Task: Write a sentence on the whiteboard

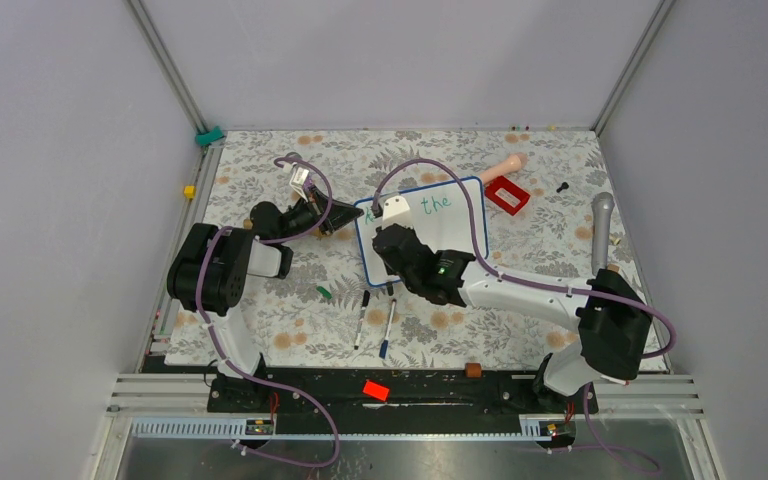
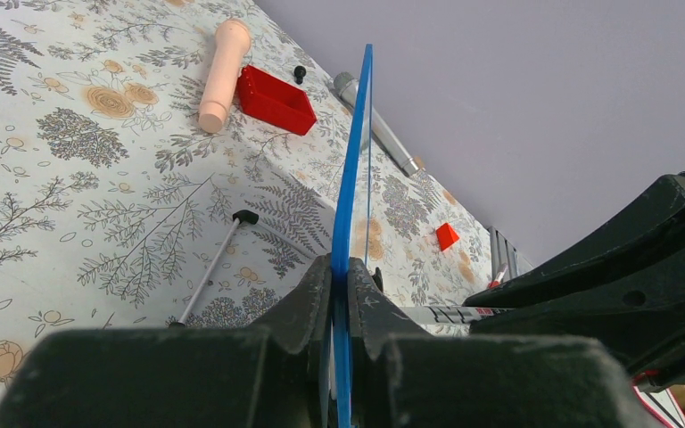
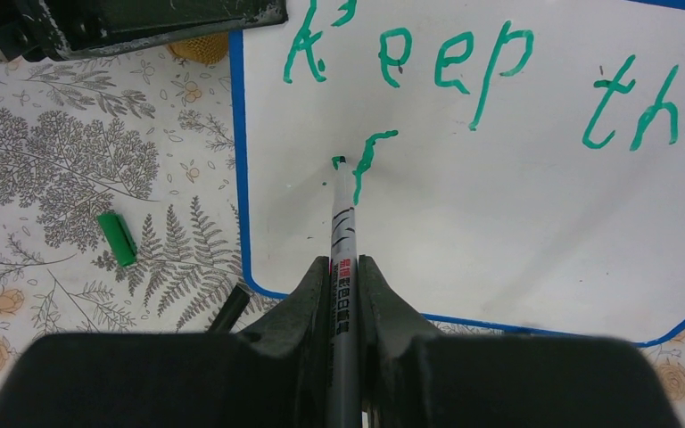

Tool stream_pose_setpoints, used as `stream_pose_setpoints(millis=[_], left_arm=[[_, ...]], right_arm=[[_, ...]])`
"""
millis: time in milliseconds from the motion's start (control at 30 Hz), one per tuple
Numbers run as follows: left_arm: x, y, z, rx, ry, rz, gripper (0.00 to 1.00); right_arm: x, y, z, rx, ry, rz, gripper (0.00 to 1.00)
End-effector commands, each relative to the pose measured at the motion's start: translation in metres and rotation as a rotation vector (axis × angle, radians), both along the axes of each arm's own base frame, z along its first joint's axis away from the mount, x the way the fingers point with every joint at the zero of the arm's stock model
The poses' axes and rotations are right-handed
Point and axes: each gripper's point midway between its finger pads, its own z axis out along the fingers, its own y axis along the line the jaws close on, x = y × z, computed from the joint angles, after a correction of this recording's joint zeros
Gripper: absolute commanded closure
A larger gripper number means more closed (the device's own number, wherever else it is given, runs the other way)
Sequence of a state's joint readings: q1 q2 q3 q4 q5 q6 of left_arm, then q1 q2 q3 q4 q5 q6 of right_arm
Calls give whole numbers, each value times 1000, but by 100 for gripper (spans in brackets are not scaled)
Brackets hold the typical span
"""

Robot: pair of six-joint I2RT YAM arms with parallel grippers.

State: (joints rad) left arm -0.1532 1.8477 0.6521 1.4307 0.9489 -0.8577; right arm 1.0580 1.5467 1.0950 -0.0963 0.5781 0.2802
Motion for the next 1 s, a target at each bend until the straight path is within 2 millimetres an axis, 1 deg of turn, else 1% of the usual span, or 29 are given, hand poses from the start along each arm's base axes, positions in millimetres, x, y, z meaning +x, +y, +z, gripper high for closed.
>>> stream_pose_setpoints(millis=[0, 500, 767, 833, 967], left_arm=[[-3, -5, 7, 12, -84, -30, 100], [-3, -5, 7, 12, -86, -28, 100], [-3, -5, 8, 12, -87, -27, 100], [-3, -5, 8, 12, -87, -27, 100], [-4, -4, 9, 14, -93, -23, 100]], right_arm=[[13, -11, 11, 7, -34, -96, 100], [18, -31, 13, 17, -41, -201, 100], [17, -32, 15, 42, -46, -194, 100], [14, -32, 19, 82, -63, -167, 100], [7, -36, 45, 204, -143, -118, 100]])
